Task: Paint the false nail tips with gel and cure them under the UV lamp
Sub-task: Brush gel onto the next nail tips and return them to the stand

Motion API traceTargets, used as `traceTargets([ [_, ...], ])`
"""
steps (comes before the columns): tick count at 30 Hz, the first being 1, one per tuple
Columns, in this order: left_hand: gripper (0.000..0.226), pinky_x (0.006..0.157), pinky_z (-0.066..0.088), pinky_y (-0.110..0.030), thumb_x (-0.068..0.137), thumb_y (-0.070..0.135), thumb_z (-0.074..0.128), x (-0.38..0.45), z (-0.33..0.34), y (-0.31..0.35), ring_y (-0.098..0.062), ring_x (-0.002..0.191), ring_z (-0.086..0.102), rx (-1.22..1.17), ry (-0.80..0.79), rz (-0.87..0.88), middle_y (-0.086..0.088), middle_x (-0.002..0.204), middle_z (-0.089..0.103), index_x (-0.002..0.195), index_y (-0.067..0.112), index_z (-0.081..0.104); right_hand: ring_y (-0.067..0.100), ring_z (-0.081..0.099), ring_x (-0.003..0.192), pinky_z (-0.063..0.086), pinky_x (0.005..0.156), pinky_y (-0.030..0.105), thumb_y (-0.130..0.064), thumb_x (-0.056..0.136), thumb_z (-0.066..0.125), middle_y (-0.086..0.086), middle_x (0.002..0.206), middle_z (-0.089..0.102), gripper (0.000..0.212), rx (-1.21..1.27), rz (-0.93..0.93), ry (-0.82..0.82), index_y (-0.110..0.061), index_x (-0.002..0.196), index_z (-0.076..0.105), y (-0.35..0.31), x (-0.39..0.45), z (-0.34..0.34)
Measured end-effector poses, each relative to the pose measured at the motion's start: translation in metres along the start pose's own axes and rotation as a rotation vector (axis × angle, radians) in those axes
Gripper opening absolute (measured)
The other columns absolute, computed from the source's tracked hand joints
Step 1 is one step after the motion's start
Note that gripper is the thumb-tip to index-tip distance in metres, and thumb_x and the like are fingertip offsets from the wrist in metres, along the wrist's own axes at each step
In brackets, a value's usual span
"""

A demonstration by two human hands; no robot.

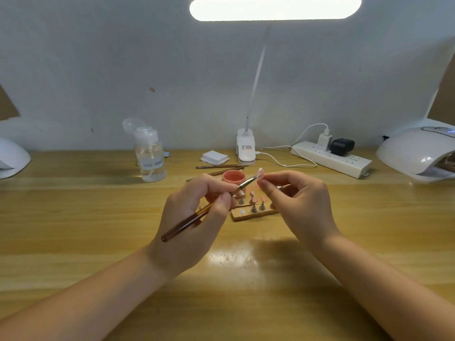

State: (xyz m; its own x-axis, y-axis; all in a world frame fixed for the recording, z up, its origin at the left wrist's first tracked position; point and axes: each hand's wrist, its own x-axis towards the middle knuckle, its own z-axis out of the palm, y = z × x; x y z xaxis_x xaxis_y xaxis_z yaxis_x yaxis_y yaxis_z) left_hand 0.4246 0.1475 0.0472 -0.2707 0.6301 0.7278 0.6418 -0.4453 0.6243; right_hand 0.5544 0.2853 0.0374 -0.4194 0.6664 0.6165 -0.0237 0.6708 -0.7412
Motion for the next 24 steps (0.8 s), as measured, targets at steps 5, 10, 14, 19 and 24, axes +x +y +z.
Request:
traceTargets([
  [5,0.012,0.077,0.049,-0.013,0.091,0.02,0.058,0.0004,0.0024,-0.0017,-0.004,0.093,0.066,0.041,-0.002,-0.017,0.013,0.091,0.07,0.099,0.025,0.065,0.011,0.066,0.066,0.059,0.061,0.037,-0.015,0.083,0.074,-0.015,0.077,0.071,0.024,0.004,-0.003,0.005,-0.037,0.09,0.068,0.0005,-0.0002,0.0005],
  [10,0.015,0.073,0.051,-0.018,0.087,0.028,0.05,-0.0004,0.0004,0.0009,-0.009,0.084,0.067,-0.037,0.019,-0.018,0.007,0.085,0.07,0.092,0.024,0.064,0.011,0.067,0.066,0.059,0.062,0.04,-0.015,0.083,0.074,-0.012,0.076,0.072,0.019,0.032,0.023,0.008,-0.033,0.091,0.071,0.001,-0.0007,0.0003],
  [14,0.015,0.075,0.049,-0.014,0.089,0.028,0.057,0.0005,0.0025,0.001,-0.004,0.089,0.068,-0.05,0.012,-0.067,0.014,0.091,0.072,0.1,0.023,0.066,0.012,0.067,0.064,0.059,0.061,0.04,-0.016,0.083,0.074,-0.015,0.075,0.072,0.024,0.044,0.014,0.001,-0.039,0.087,0.069,-0.0006,-0.0012,0.0011],
  [19,0.018,0.071,0.053,-0.021,0.086,0.031,0.052,-0.0013,0.0003,0.0019,-0.011,0.078,0.069,-0.052,0.027,-0.051,0.006,0.08,0.072,0.091,0.023,0.068,0.013,0.067,0.061,0.059,0.06,0.038,-0.018,0.084,0.073,-0.009,0.075,0.072,0.015,0.035,0.036,0.015,-0.031,0.091,0.07,0.0021,-0.0001,-0.0005],
  [24,0.015,0.07,0.049,-0.009,0.093,0.023,0.062,0.0033,0.0007,0.0061,0.002,0.078,0.067,-0.083,0.078,-0.029,0.02,0.085,0.072,0.108,0.024,0.063,0.013,0.067,0.06,0.058,0.059,0.032,-0.026,0.083,0.072,-0.006,0.077,0.073,0.008,0.105,0.05,0.031,-0.026,0.091,0.073,0.0004,0.0019,-0.0017],
])
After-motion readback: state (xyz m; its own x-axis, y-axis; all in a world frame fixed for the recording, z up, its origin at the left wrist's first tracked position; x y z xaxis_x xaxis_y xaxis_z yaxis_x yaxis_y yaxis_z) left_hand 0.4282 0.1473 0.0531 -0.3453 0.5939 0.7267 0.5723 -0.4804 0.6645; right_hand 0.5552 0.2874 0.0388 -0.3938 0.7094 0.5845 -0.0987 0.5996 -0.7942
